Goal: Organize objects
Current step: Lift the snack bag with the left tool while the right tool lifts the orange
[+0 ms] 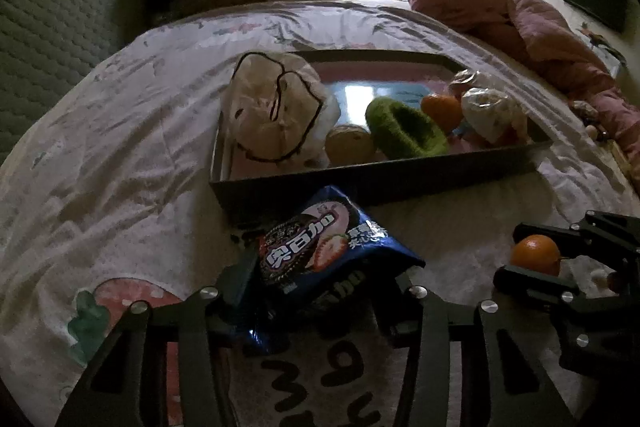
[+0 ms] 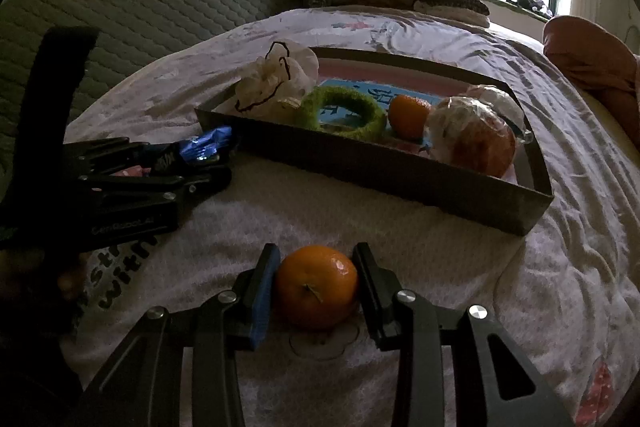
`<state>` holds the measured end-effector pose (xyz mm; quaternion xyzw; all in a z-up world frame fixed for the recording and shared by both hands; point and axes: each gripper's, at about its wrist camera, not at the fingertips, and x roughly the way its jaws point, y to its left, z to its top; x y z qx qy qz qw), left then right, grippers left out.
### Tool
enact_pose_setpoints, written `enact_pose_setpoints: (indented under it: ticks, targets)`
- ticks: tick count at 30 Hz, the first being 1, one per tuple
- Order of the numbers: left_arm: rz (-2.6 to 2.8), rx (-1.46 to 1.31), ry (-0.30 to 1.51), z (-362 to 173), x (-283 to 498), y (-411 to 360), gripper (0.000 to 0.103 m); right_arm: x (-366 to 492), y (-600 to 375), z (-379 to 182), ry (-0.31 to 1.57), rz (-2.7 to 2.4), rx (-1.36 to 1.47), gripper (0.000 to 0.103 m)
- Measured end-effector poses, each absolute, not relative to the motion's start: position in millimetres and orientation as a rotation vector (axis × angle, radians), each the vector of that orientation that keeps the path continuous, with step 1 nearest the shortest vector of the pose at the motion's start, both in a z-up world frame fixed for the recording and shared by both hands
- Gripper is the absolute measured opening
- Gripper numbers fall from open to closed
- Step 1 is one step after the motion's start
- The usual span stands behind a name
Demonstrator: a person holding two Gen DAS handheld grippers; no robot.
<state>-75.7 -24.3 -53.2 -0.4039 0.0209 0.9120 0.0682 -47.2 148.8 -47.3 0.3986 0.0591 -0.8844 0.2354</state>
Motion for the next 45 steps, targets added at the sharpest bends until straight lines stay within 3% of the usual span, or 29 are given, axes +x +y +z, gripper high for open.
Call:
enact_pose_setpoints:
  ticks: [45]
  targets:
    - [2.832, -1.013, 0.025, 11.7, -86.2, 5.2, 0.047, -79.8, 163.3, 28.3, 0.093, -2.661, 0.81, 0.038]
